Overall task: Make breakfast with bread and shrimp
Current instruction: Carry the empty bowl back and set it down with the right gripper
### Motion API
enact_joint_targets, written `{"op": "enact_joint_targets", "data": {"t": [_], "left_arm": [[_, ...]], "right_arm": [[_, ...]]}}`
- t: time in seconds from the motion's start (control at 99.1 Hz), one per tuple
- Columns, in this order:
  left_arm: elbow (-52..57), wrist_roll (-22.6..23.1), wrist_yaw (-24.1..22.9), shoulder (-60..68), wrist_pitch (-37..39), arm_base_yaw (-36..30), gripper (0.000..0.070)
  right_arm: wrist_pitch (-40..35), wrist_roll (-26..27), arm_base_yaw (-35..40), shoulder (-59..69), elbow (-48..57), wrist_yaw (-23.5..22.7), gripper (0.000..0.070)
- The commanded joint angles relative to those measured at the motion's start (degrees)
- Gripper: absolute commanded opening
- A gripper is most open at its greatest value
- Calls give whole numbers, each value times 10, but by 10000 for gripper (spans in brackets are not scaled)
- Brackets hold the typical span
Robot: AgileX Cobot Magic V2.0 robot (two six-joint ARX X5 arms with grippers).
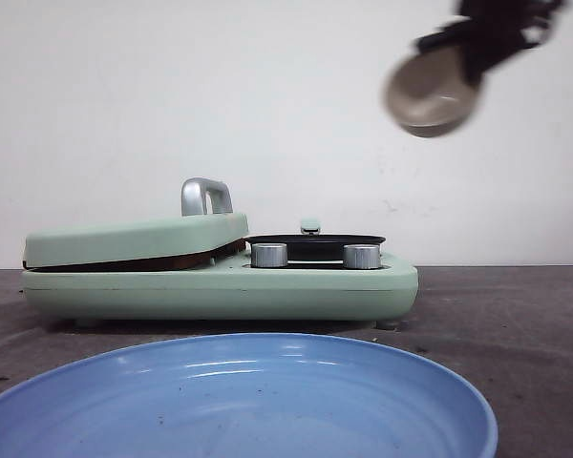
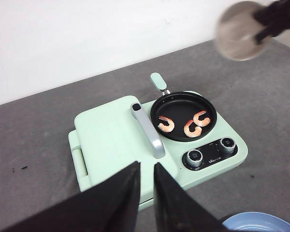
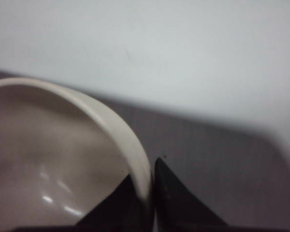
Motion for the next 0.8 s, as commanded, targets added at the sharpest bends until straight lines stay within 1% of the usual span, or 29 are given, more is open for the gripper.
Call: {"op": "enact_joint_targets", "data": {"t": [0.0, 0.04, 0.071, 0.161, 0.242, 0.313, 0.474, 0.666, 0.787], "left_arm": [[6, 2, 1, 3, 8, -5, 0], [6, 2, 1, 3, 8, -5, 0], [6, 2, 1, 3, 8, -5, 0], [6, 3, 1, 3, 9, -5, 0], [6, 4, 0, 3, 11, -5, 0], [6, 4, 0, 3, 18, -5, 0], [6, 4, 0, 2, 28, -5, 0], [6, 3, 0, -2, 12, -5, 0], [6, 3, 0, -11, -2, -5, 0]], "right_arm": [[-87, 101, -46, 22, 3, -80, 6], [-119, 100, -71, 28, 3, -109, 6], [-142, 96, -86, 33, 3, -120, 6], [-197, 78, -120, 50, 2, -121, 6], [-219, 62, -145, 66, -5, -121, 6], [-230, 62, -161, 82, -14, -123, 6], [-222, 62, -182, 108, -37, -175, 6], [-216, 61, -182, 134, -53, -177, 6], [-220, 60, -181, 151, -53, -203, 6]]}}
